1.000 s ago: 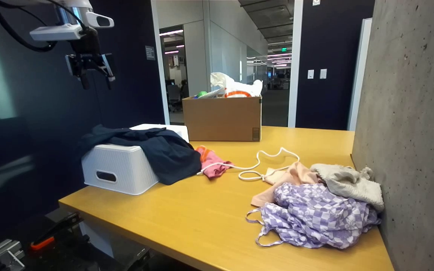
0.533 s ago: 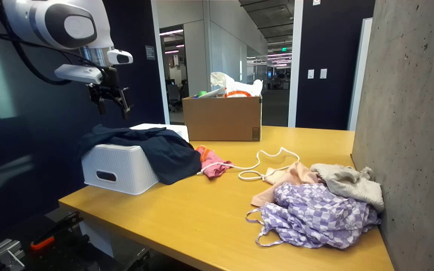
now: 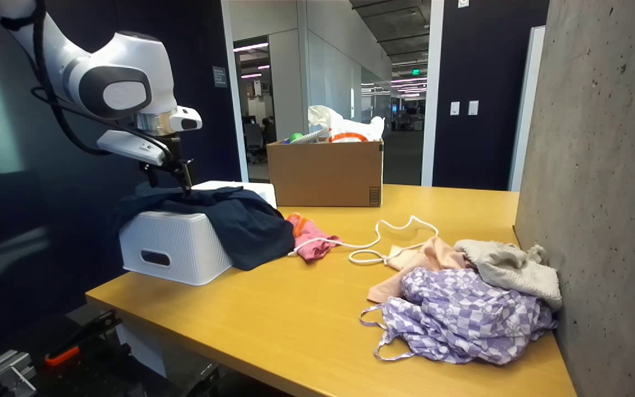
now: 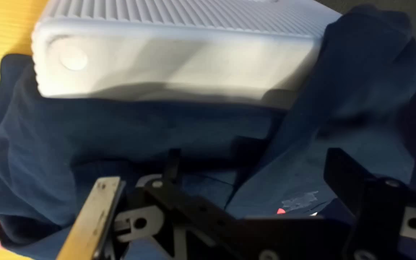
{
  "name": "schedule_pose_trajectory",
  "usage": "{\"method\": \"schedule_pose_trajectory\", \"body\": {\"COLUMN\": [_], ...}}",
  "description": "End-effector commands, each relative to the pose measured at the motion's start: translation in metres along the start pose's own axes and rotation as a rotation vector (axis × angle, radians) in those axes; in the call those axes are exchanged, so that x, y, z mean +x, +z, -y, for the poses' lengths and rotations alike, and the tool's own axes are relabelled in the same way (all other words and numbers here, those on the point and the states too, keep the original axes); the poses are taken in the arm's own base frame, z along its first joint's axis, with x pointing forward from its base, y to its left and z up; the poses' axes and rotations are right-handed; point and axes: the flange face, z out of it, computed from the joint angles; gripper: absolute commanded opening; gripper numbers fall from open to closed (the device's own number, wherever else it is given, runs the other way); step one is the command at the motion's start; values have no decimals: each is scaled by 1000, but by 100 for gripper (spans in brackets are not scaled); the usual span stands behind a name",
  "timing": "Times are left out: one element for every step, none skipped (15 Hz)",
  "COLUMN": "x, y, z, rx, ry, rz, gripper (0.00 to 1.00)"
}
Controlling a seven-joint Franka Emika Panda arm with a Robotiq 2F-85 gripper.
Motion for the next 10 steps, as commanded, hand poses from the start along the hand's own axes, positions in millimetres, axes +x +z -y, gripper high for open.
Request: {"method": "schedule_pose_trajectory", "body": {"x": [17, 21, 24, 26, 28, 29, 31, 32, 33, 34], "y": [12, 15, 17, 20, 22, 23, 24, 25, 25, 25], "z": [5, 5, 6, 6, 7, 8, 9, 9, 11, 13], "rx": [36, 43, 48, 52, 57, 62, 65, 69, 72, 76], "ry": [-42, -49, -54, -57, -59, -61, -63, -65, -70, -73], "rz": [-33, -31, -32, -32, -32, -31, -33, -34, -35, -35], "gripper": [100, 100, 100, 100, 100, 100, 100, 84, 74, 65]}}
